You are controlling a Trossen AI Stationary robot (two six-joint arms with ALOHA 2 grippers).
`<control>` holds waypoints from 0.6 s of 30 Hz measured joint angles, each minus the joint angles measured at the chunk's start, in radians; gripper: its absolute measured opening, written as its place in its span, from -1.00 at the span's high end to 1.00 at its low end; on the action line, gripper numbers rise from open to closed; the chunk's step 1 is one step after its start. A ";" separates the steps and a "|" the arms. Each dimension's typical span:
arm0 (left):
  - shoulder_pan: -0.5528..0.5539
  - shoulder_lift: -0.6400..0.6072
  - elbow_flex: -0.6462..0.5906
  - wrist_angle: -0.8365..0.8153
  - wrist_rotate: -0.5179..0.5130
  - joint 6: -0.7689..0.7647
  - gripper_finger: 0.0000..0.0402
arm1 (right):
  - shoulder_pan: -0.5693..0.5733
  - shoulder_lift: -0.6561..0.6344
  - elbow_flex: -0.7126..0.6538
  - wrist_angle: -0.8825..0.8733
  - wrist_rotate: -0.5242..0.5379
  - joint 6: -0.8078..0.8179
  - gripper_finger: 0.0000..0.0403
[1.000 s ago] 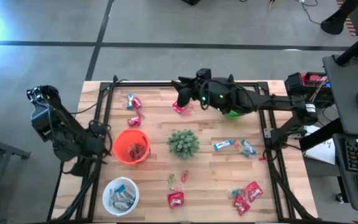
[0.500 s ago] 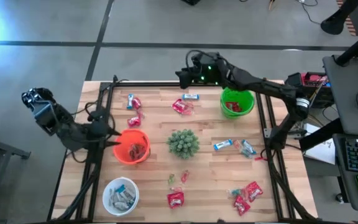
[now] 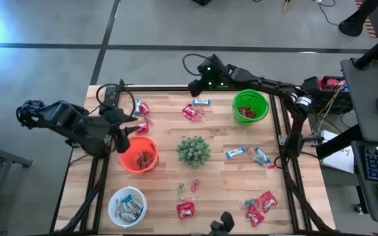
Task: Sort candy
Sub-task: Put the orange gummy into the orange bucket
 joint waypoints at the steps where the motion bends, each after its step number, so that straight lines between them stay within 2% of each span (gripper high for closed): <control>1: 0.013 0.000 0.000 0.004 0.000 0.004 0.32 | 0.000 0.012 0.000 -0.001 0.000 -0.009 0.04; 7: 0.045 0.001 0.000 0.012 0.001 0.008 0.32 | 0.008 0.057 0.000 -0.026 -0.009 -0.109 0.04; 18: 0.060 0.001 0.000 0.014 0.001 0.008 0.32 | 0.032 0.093 0.000 -0.046 -0.009 -0.190 0.02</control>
